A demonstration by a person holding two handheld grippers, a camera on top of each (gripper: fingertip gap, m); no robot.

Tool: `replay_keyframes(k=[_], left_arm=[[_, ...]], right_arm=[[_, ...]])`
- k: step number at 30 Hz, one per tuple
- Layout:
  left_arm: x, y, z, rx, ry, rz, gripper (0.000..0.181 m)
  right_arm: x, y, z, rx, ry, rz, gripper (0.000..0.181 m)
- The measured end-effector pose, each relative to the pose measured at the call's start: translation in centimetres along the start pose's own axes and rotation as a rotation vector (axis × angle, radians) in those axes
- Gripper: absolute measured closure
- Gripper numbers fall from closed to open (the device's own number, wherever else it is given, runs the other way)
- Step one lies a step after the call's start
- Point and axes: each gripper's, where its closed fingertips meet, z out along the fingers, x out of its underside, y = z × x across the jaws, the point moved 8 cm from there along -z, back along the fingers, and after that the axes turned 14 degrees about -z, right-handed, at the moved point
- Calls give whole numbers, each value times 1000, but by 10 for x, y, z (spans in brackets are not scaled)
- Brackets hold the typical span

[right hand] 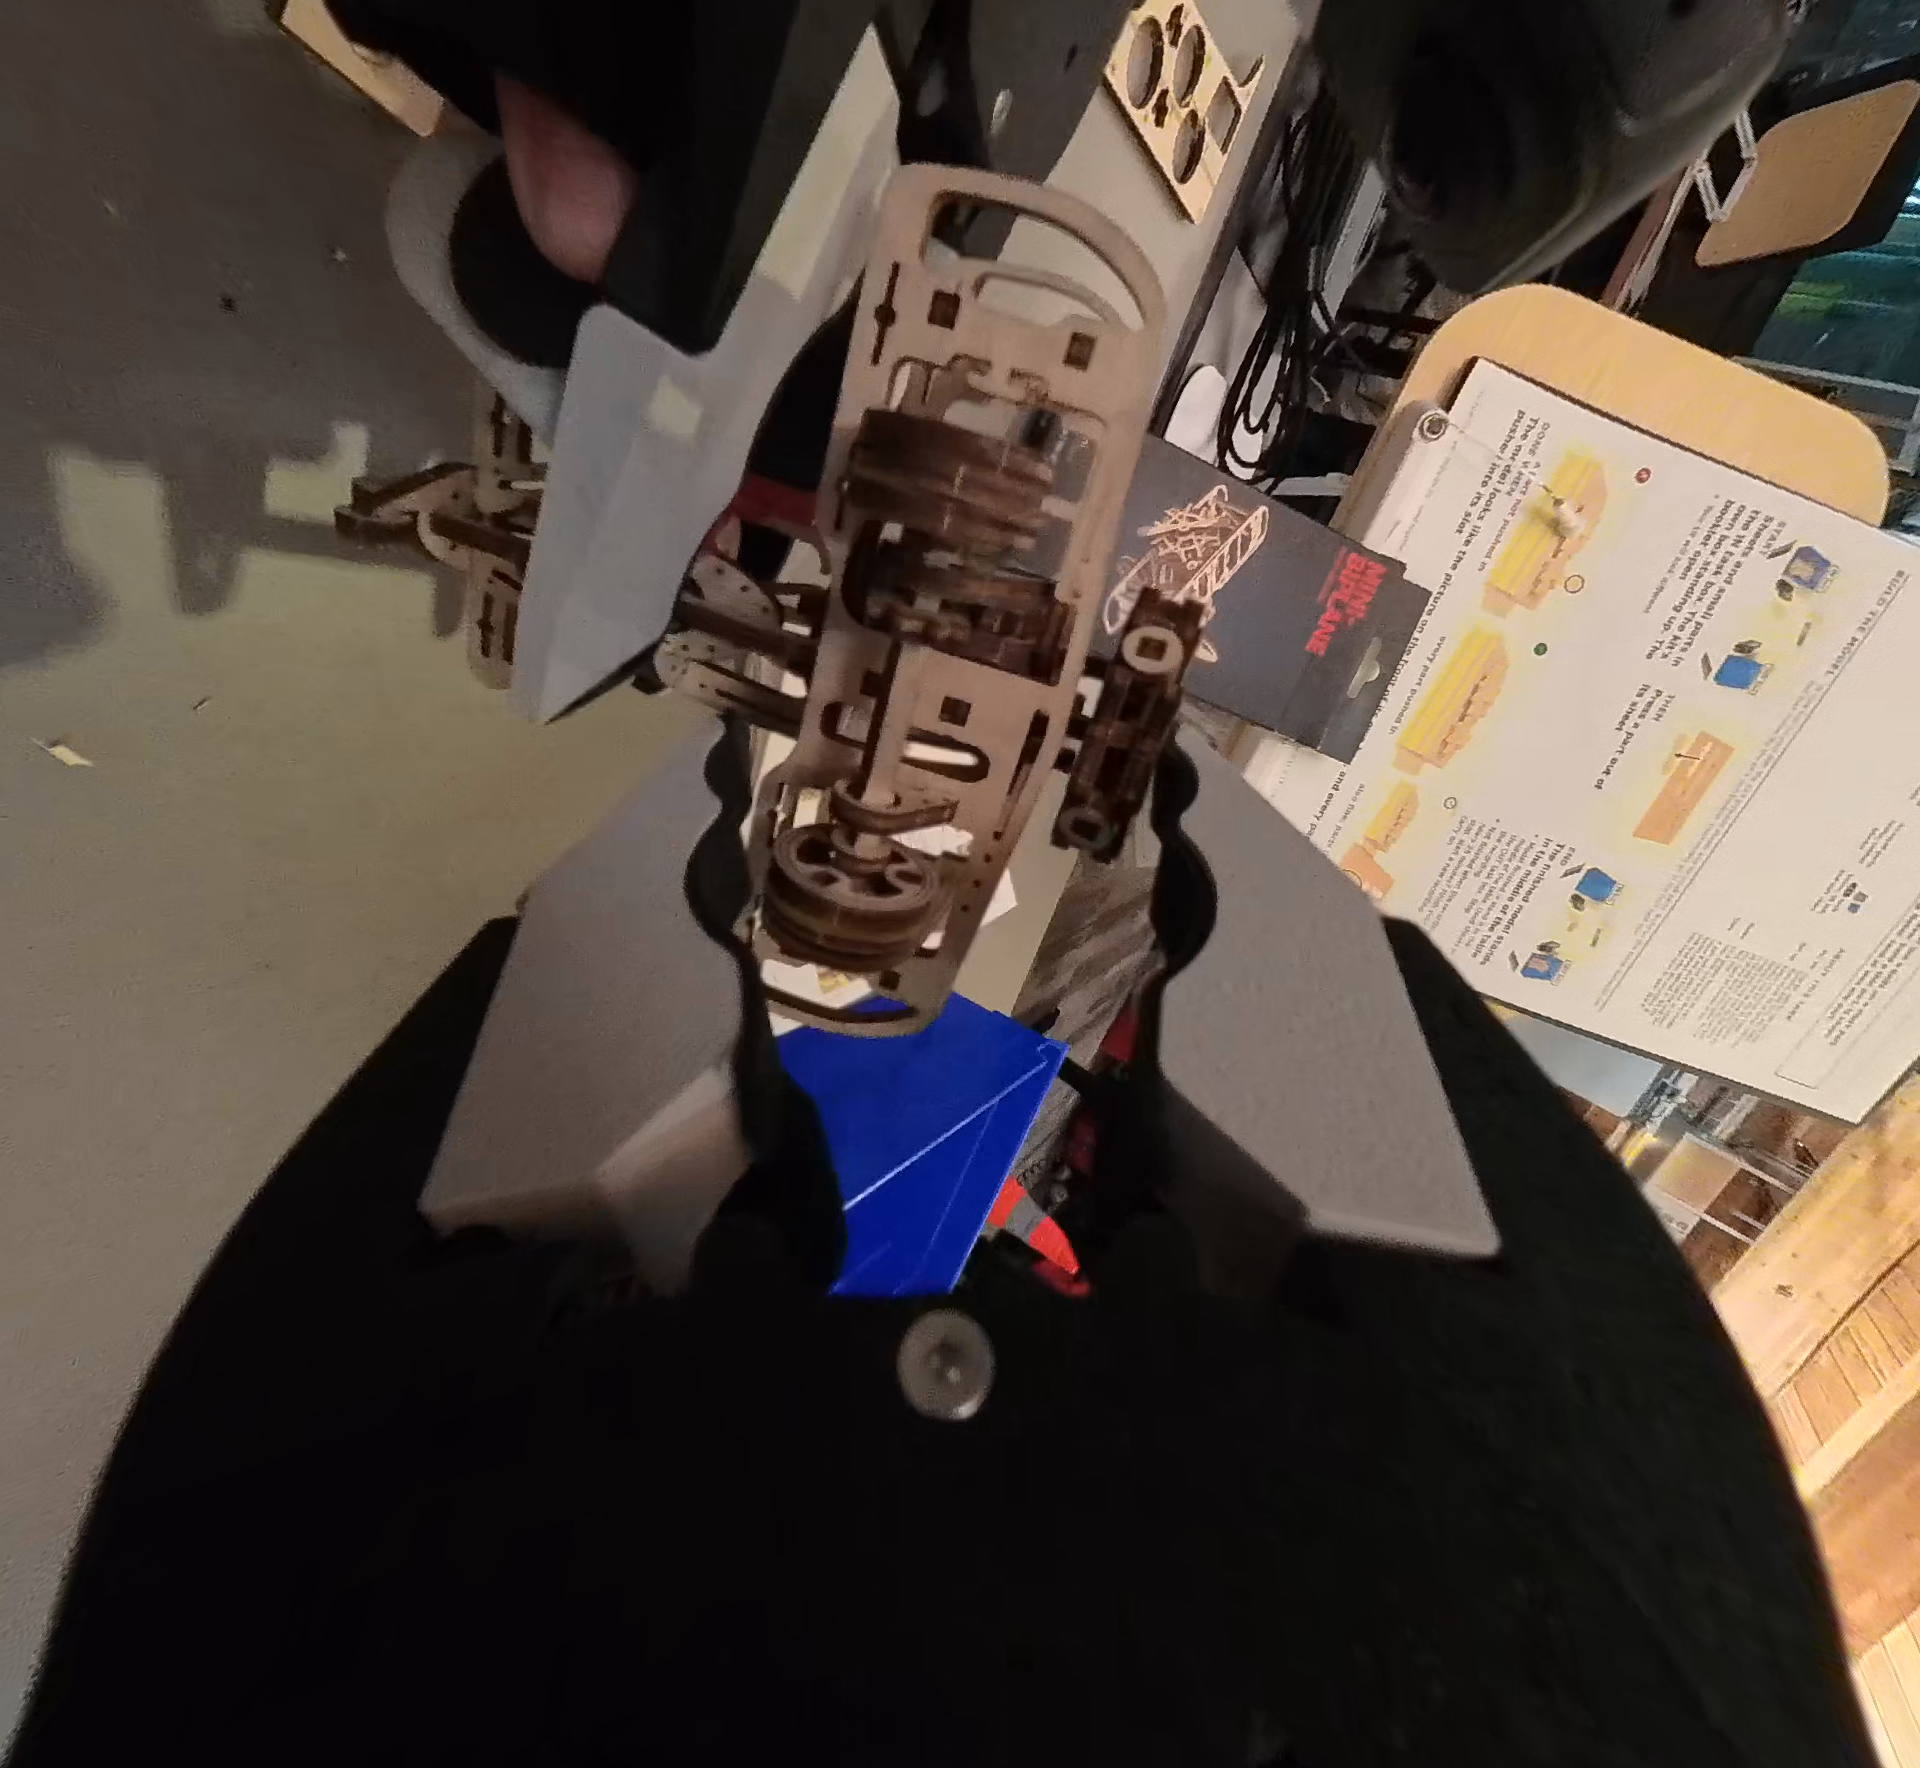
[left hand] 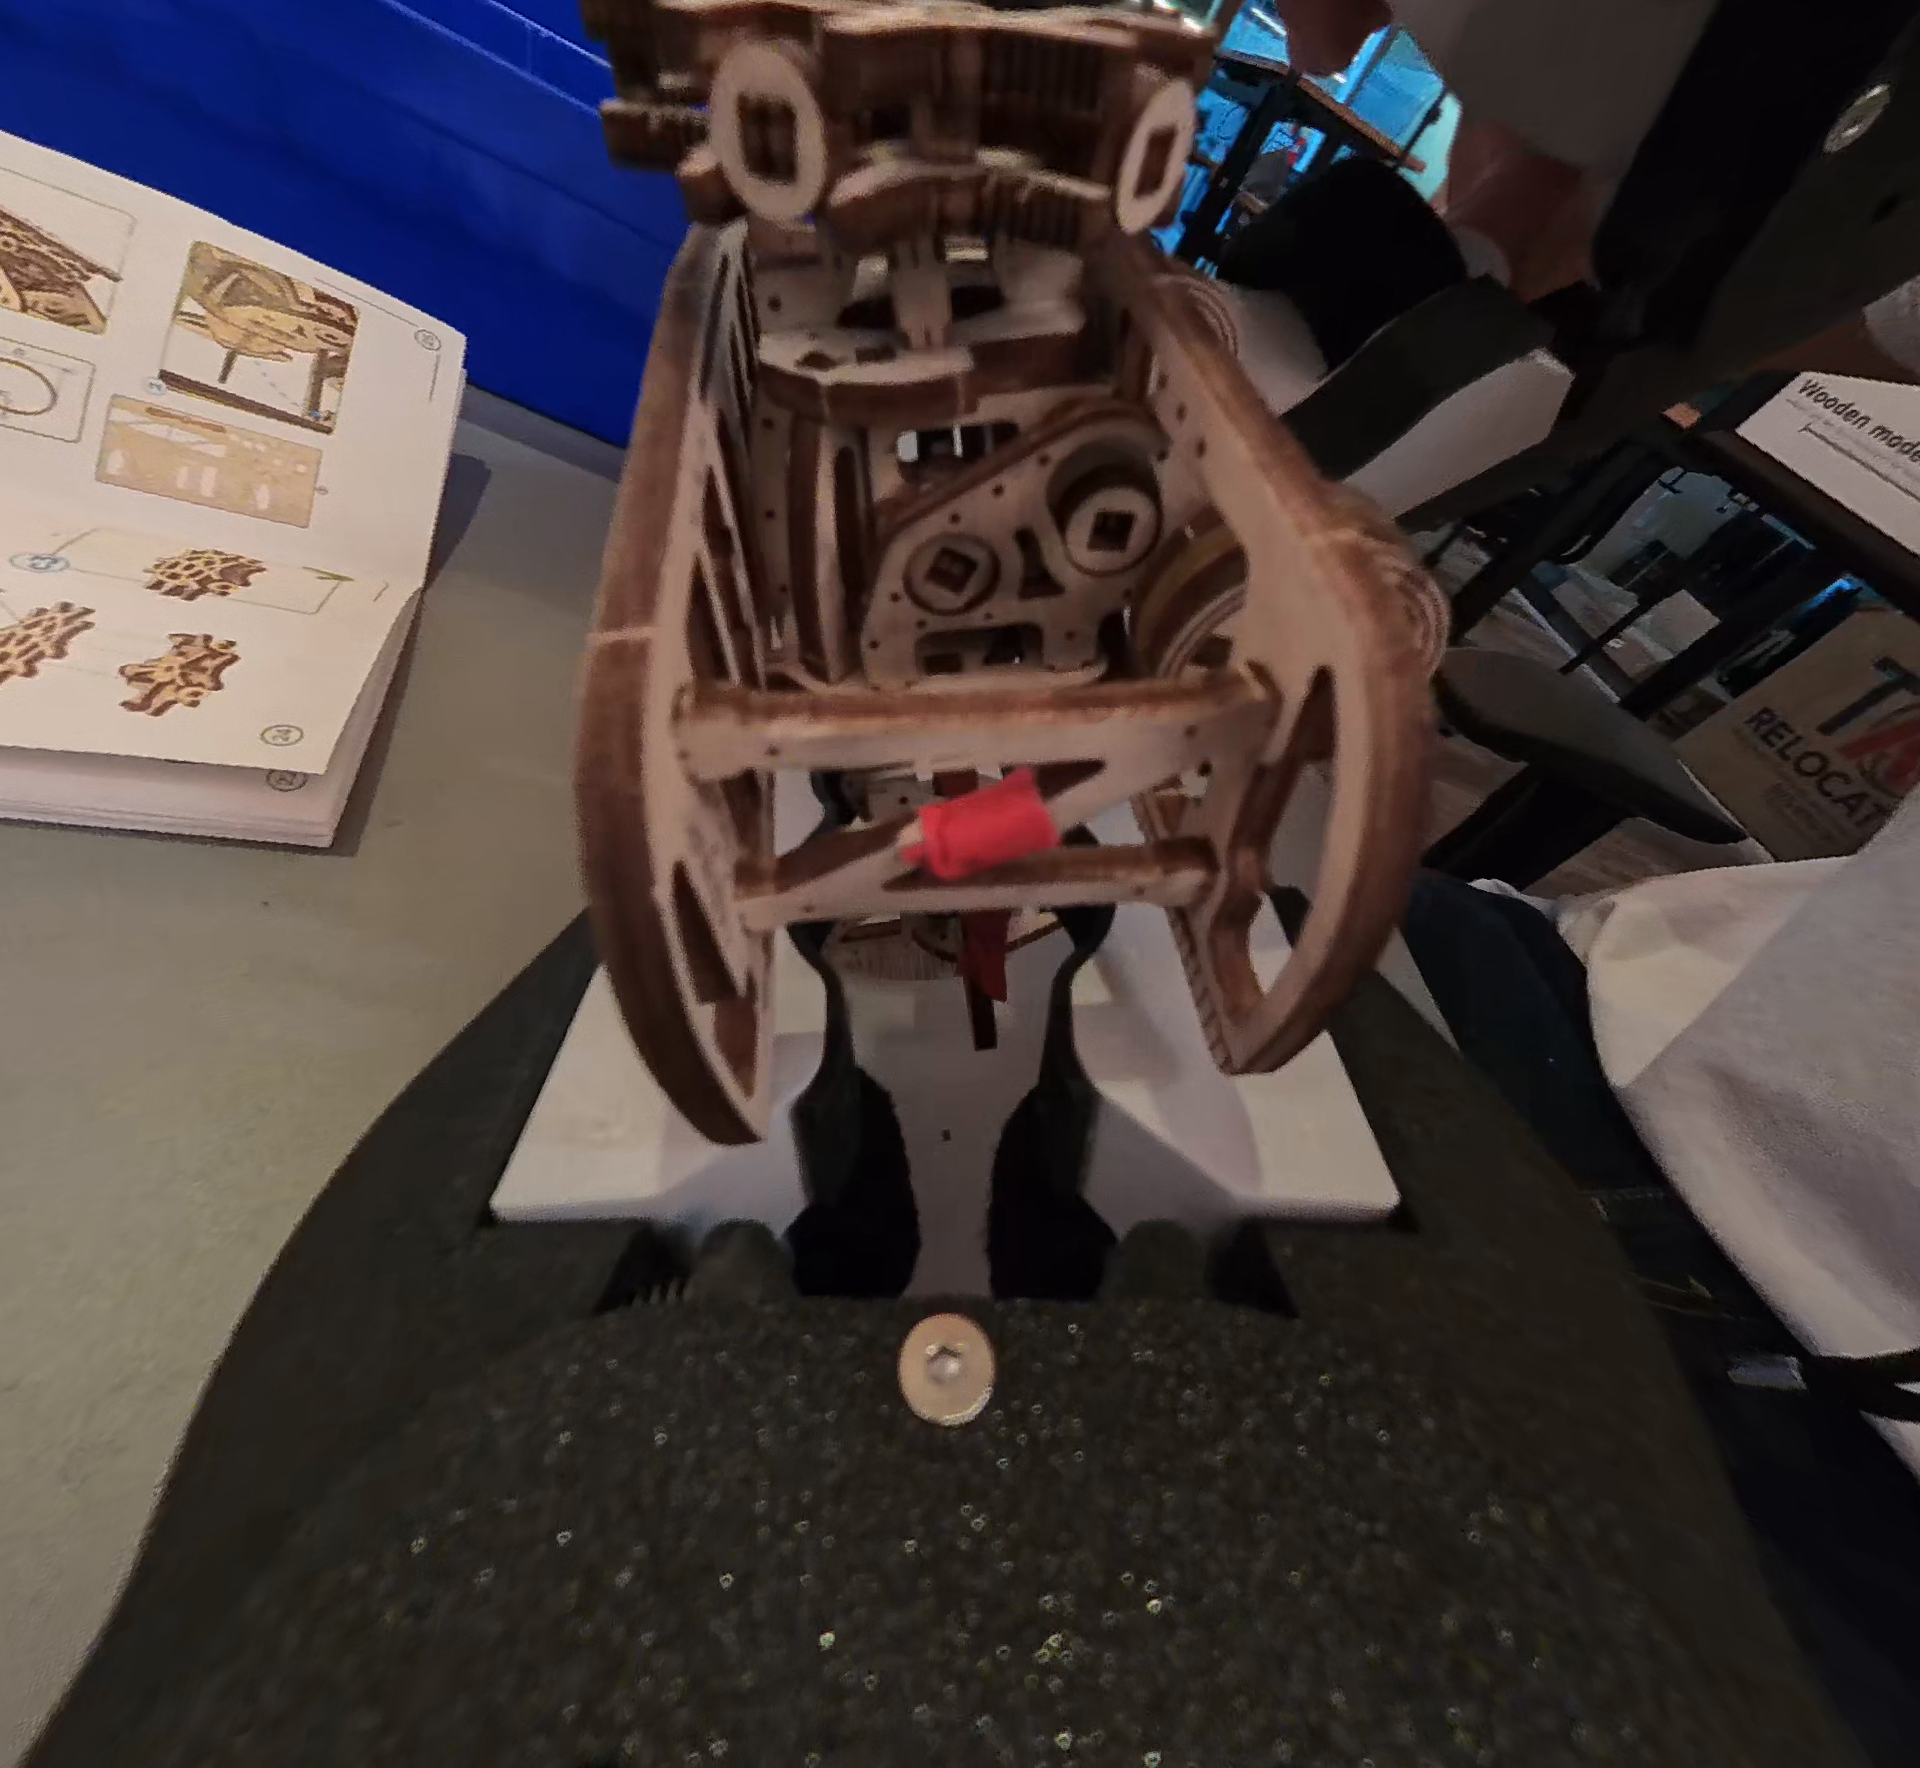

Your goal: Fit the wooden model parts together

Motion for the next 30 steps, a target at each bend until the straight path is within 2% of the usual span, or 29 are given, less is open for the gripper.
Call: replay_keyframes(k=[7,14,17,20,24,30], left_arm=[[0,-1,-2,-96,-54,55,149],[-1,2,-1,-105,-48,31,150],[0,2,2,-105,-19,32,149],[6,-4,10,-149,36,117,150],[7,-6,9,-163,20,148,149],[5,-5,7,-156,0,130,149]], right_arm=[[-2,-3,2,24,36,-11,107],[0,-2,5,30,29,-28,107],[-2,1,3,3,11,-44,92],[-6,2,2,-47,-1,-60,82],[-7,6,2,-68,-6,-51,89],[-1,7,-3,-28,35,-35,87]])
